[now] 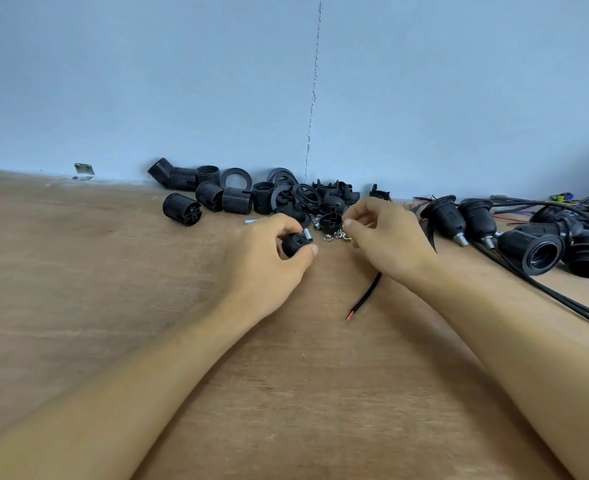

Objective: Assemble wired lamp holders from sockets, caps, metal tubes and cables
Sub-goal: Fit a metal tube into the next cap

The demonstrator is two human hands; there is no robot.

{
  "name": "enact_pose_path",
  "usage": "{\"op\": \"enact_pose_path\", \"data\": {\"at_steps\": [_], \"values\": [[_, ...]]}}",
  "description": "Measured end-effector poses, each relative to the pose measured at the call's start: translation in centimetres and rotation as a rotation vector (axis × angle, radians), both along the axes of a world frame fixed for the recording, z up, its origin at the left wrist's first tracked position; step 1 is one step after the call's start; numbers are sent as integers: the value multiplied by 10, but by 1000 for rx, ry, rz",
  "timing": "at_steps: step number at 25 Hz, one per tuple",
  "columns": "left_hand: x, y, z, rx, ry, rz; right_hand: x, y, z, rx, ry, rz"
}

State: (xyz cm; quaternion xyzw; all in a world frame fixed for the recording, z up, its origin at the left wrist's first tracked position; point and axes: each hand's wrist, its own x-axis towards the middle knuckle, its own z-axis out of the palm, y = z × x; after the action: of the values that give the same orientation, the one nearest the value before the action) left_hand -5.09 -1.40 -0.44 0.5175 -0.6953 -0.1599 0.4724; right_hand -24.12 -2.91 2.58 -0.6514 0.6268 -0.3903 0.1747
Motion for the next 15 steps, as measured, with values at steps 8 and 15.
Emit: {"op": "enact_pose_path", "data": {"at_steps": [8, 15], "values": [[6, -16, -4, 55, -15, 174, 20, -5, -8, -6, 387, 152], [9, -13, -2, 117, 19, 88, 28, -15, -4, 58, 582, 177]]}}
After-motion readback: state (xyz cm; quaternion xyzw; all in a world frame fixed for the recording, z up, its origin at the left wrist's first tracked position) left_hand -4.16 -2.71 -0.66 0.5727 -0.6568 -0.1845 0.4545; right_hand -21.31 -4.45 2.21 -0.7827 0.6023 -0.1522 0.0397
